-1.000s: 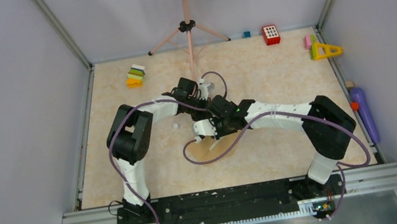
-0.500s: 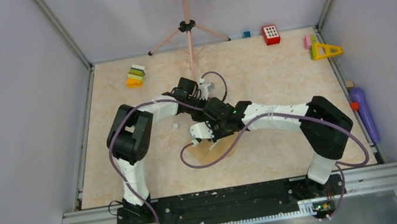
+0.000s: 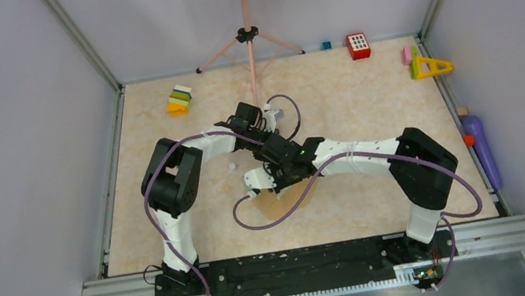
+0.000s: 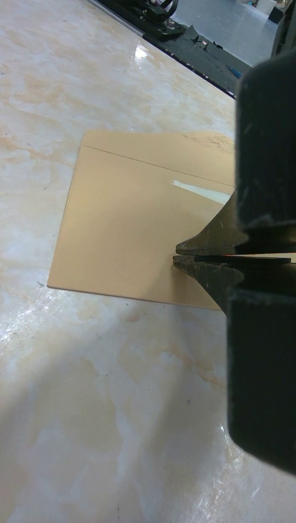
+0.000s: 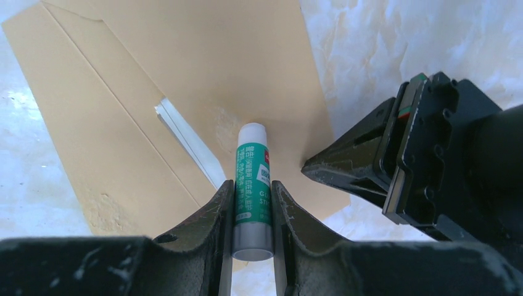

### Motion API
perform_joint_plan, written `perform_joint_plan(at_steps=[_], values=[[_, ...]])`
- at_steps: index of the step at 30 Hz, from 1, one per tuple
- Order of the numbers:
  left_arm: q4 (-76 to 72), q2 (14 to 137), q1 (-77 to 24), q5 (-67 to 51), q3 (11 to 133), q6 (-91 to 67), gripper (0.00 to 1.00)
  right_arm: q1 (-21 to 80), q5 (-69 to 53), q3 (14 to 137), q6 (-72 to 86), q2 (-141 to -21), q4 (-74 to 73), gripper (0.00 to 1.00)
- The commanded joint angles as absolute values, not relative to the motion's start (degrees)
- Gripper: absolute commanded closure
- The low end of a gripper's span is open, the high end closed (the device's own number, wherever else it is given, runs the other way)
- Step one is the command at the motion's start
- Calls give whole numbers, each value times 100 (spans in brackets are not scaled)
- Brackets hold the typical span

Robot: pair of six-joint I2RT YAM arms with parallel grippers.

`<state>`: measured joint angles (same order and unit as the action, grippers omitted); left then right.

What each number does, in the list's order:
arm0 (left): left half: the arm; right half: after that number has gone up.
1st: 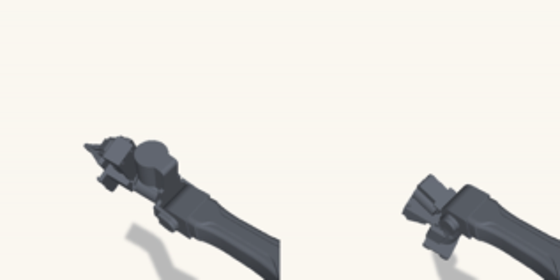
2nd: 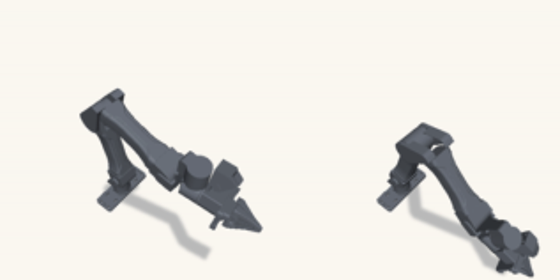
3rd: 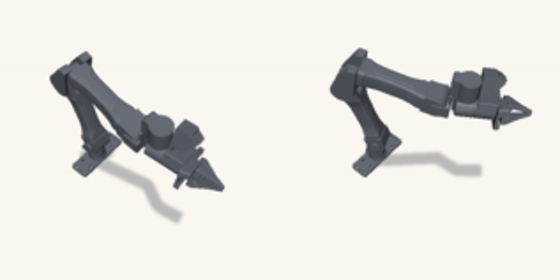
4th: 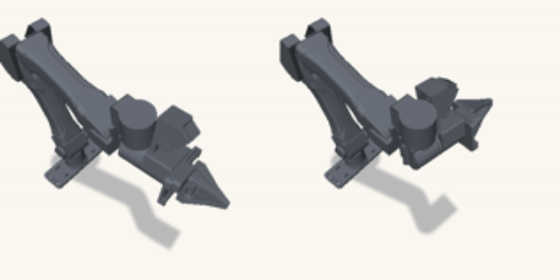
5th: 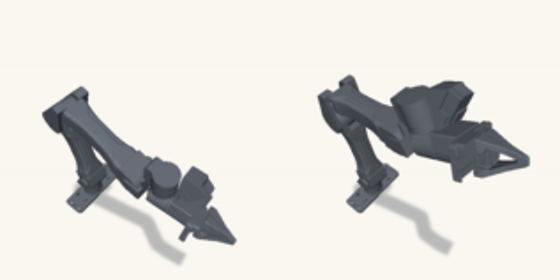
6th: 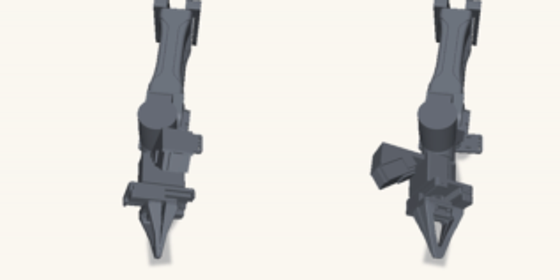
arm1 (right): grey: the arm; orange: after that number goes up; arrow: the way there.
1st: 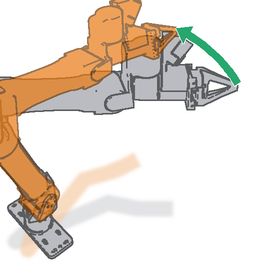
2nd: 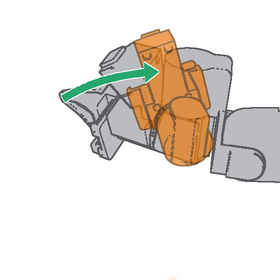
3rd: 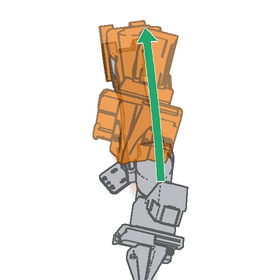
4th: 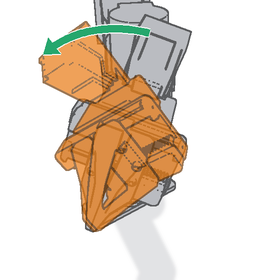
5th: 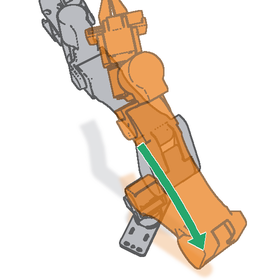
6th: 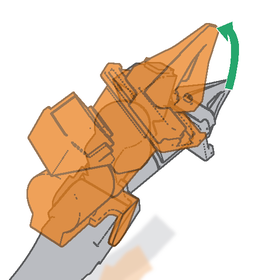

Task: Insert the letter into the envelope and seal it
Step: Paint the envelope at the center of the board.

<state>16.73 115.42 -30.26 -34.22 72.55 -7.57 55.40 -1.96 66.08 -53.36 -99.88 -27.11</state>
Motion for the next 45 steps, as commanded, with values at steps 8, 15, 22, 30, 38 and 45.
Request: perform_joint_plan(at_steps=[8,15,22,30,38,45], values=[[1846,12027,-3151,-2504,7078,-475,100,5841,-586,6984,-5331,-10124,-2666,100],[1846,12024,-3148,-2495,7076,-474,100,5953,-680,7013,-5343,-10155,-2748,100],[1846,12030,-3154,-2496,7072,-473,100,6020,-748,6994,-5348,-10072,-2885,100],[1847,12032,-3152,-2495,7073,-467,100,6021,-547,6730,-5396,-9867,-2898,100],[1846,12033,-3163,-2487,7074,-448,100,5904,-380,6640,-5405,-9806,-2863,100],[1846,12041,-3173,-2473,7069,-454,100,5688,-422,6635,-5418,-9605,-2913,100]])
